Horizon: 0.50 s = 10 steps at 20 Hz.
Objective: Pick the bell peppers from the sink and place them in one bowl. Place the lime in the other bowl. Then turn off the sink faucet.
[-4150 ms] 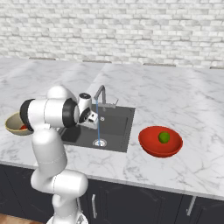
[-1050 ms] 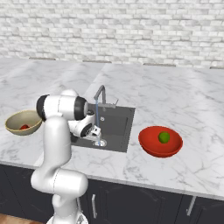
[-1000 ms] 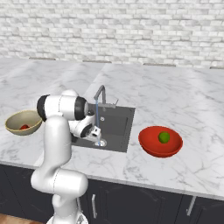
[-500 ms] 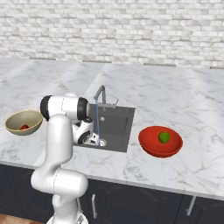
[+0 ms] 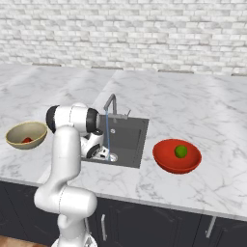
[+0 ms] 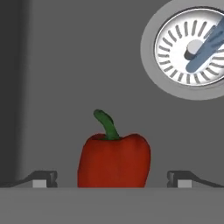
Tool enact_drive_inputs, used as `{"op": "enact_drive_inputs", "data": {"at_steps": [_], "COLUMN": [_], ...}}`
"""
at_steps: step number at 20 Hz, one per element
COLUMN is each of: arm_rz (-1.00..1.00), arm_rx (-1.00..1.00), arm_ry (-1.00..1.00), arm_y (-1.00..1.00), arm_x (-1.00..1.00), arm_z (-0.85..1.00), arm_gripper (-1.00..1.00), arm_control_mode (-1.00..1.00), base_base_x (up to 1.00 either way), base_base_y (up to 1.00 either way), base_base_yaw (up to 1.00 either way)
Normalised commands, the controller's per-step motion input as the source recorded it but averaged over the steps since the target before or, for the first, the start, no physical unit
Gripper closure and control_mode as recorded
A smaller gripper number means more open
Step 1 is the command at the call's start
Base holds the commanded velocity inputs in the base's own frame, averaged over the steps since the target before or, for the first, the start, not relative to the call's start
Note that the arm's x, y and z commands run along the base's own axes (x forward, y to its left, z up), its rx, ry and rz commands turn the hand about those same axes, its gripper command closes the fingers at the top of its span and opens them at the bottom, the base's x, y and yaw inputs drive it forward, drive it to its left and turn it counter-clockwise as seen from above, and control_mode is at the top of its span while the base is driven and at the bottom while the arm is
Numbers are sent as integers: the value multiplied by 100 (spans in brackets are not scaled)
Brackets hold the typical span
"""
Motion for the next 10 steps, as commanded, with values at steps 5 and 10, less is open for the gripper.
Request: {"op": "enact_drive_inputs", "data": {"at_steps": [5, 10], "arm_rz": [0, 0], "arm_rx": [0, -1], "arm_ry": [0, 0], "arm_y": [3, 9], "arm_x": [0, 0], "arm_z": [-55, -80], "arm_gripper": [-100, 100], "arm_control_mode": [-100, -100], "base_base_x": [0, 0], "base_base_y": [0, 0], "base_base_yaw": [0, 0]}}
